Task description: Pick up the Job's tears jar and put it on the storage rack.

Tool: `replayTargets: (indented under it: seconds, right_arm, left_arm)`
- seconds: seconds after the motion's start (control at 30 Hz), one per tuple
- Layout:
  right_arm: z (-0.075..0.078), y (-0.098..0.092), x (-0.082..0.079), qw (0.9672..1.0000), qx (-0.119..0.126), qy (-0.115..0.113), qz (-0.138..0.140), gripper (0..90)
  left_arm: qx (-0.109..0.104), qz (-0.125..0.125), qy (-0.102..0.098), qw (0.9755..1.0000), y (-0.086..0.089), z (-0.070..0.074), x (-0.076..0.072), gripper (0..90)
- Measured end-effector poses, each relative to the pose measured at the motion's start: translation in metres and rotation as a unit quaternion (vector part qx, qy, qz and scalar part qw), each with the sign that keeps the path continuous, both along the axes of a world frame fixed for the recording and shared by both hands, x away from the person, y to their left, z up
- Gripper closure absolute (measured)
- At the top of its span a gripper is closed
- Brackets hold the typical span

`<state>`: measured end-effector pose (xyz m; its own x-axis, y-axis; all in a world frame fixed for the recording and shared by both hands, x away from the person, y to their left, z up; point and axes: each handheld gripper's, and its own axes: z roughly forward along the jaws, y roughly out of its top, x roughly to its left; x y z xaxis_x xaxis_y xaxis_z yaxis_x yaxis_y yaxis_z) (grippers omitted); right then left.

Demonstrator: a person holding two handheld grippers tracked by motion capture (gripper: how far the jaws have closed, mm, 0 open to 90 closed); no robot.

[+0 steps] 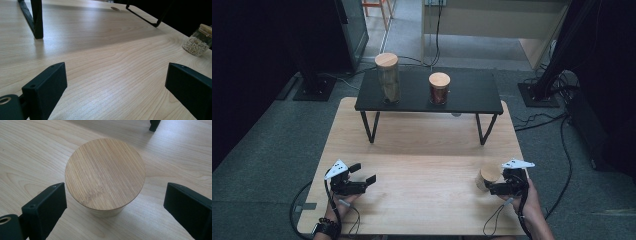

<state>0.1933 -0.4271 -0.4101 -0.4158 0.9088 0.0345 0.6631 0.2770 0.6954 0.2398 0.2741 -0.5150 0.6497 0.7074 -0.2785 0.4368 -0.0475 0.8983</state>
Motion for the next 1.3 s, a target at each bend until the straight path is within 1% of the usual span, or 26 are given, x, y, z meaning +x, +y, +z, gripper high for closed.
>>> replayTargets:
  seconds: [0.2,0.33,0.47,0.67,0.73,0.97,1.07,1.13,1.3]
  right_arm:
    - [-0.006,0.003,0.003,1.0,-0.001,0.007,0.0,4.8]
    - [-0.008,0.004,0.007,0.9999,-0.002,0.013,0.007,6.2]
    - [-0.008,0.008,0.01,0.9998,-0.006,0.018,0.008,6.6]
    - [-0.007,0.009,0.015,0.9999,-0.005,0.016,0.002,9.0]
    - [-0.005,0.01,0.017,0.9998,-0.007,0.019,0.0,9.0]
    - [-0.006,0.015,0.023,0.9997,-0.01,0.022,0.003,9.3]
    - [-0.006,0.018,0.024,0.9997,-0.013,0.022,0.002,16.2]
    - [-0.006,0.017,0.025,0.9996,-0.01,0.022,0.012,23.8]
    - [-0.002,0.02,0.028,0.9993,-0.016,0.029,0.014,24.3]
  left_arm:
    - [-0.003,0.0,-0.001,1.0,0.001,-0.001,0.0,3.9]
    - [-0.003,-0.001,0.0,1.0,0.001,-0.001,0.0,3.9]
    - [-0.005,-0.001,-0.001,1.0,0.002,-0.001,0.0,3.9]
    - [-0.004,-0.001,-0.002,1.0,0.002,-0.001,0.0,3.9]
    - [-0.004,-0.001,-0.001,1.0,0.002,-0.001,0.0,3.9]
    - [-0.004,0.0,-0.001,1.0,0.002,-0.001,0.0,4.0]
    - [-0.004,0.0,-0.001,1.0,0.002,-0.001,0.0,3.9]
    - [-0.005,0.0,-0.001,1.0,0.002,-0.001,0.0,3.9]
    - [-0.006,0.0,-0.001,1.0,0.002,-0.001,0.0,4.0]
